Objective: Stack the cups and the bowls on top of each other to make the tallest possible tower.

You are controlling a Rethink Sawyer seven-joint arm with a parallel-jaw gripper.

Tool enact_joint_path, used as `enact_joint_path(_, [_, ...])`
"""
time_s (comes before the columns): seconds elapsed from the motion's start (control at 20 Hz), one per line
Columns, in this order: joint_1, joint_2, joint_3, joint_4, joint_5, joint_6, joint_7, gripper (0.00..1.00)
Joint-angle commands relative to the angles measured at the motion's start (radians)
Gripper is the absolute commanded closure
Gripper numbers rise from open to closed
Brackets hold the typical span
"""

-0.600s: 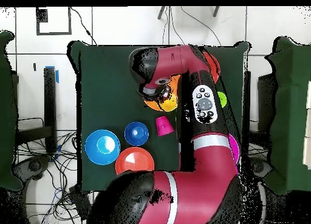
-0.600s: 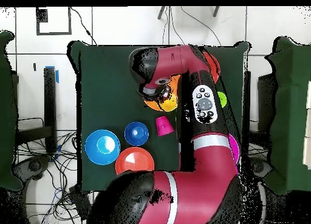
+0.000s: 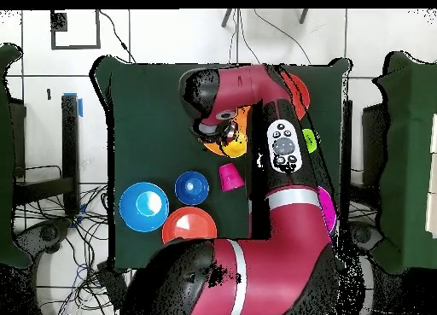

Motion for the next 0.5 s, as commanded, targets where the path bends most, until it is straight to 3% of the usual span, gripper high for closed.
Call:
enact_joint_path(0.05, [0.033,0.061,0.070,-0.003,-0.025,-0.087,-0.171,1.00])
enact_joint_path(0.5, [0.032,0.060,0.070,-0.014,-0.023,-0.080,-0.178,1.00])
